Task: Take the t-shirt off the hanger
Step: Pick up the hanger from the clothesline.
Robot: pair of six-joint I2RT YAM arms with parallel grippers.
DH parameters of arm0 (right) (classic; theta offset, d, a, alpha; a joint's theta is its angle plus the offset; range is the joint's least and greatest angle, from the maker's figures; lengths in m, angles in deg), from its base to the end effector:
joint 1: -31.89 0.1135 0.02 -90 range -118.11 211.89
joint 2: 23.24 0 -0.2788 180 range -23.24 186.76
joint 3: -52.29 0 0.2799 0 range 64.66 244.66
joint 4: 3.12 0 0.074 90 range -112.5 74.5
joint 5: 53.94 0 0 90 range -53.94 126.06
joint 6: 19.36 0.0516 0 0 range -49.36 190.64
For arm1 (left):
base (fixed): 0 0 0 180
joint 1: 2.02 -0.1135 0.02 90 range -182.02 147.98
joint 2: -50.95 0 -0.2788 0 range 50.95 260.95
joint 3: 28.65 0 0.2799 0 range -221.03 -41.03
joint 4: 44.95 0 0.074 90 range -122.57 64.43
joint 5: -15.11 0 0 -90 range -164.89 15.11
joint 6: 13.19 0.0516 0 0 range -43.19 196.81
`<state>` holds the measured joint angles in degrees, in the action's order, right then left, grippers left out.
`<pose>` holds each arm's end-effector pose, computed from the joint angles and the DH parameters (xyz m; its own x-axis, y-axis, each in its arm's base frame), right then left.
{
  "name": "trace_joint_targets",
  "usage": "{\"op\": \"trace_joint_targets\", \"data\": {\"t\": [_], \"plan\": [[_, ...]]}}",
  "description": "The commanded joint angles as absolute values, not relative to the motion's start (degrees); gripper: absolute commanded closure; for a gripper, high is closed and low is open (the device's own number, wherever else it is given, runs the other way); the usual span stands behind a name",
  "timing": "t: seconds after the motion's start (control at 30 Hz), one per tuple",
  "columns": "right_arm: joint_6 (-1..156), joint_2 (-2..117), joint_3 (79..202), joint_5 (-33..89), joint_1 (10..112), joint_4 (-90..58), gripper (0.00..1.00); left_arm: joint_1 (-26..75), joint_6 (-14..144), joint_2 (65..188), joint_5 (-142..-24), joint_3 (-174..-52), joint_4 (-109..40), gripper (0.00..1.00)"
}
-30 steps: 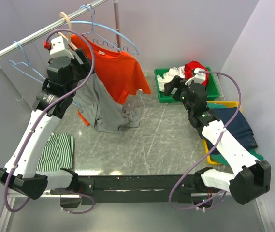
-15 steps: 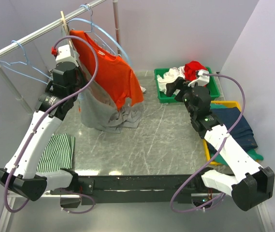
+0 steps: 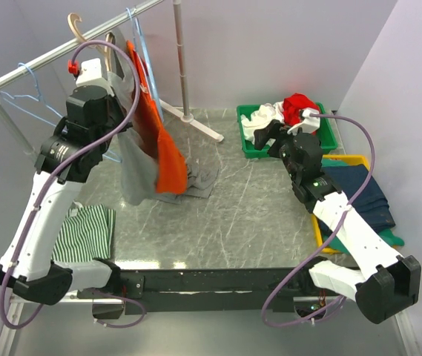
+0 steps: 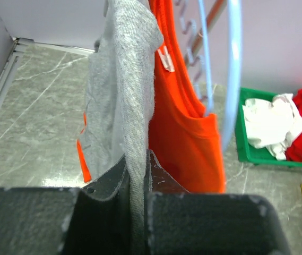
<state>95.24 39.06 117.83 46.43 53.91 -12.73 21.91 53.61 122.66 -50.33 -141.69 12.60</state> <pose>0.2759 0.1016 0.3623 -0.1780 0.3697 -0.9119 -0.1417 0.9074 0.3956 0.2453 -0.0854 0.5293 -0.2363 -0.2871 -0.9283 -0.0968 0.9575 -0.2715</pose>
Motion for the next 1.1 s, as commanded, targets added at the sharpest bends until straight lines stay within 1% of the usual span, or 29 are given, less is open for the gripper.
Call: {"op": "trace_joint_targets", "data": {"t": [0.0,0.2,0.43,0.57,0.77,0.87,0.9,0.93,1.03,1.07], "plan": [[95.26,38.11,118.28,46.34,54.65,-11.46,0.10,24.35,55.54,118.20,-46.85,-146.06,4.87,0.99],[94.38,38.02,119.15,46.52,55.18,-12.77,0.10,26.46,53.96,111.70,-47.55,-139.49,7.85,0.99],[93.94,37.23,119.42,46.17,55.53,-13.74,0.10,26.55,53.51,104.31,-54.31,-132.79,10.40,0.99],[92.97,36.79,120.38,45.20,56.06,-15.06,0.10,26.55,54.83,102.55,-62.47,-132.17,13.47,0.99],[89.02,35.56,122.49,40.55,56.41,-19.09,0.09,26.64,57.12,99.74,-70.83,-130.33,16.38,0.99],[87.00,34.86,123.46,39.84,56.58,-20.94,0.09,26.63,59.31,97.98,-79.60,-129.36,17.61,0.99],[86.64,34.25,123.72,40.53,56.58,-21.38,0.09,26.55,60.53,96.76,-86.16,-128.32,17.44,0.99],[86.29,34.07,123.90,40.98,56.58,-21.74,0.09,26.55,61.16,96.22,-90.23,-127.70,17.35,0.99],[84.54,32.75,124.34,43.60,56.58,-23.05,0.09,26.64,62.13,93.94,-97.98,-124.53,16.39,0.99],[83.75,32.40,124.51,44.31,56.58,-23.67,0.09,26.64,62.30,93.32,-98.35,-123.83,16.30,0.99]]}}
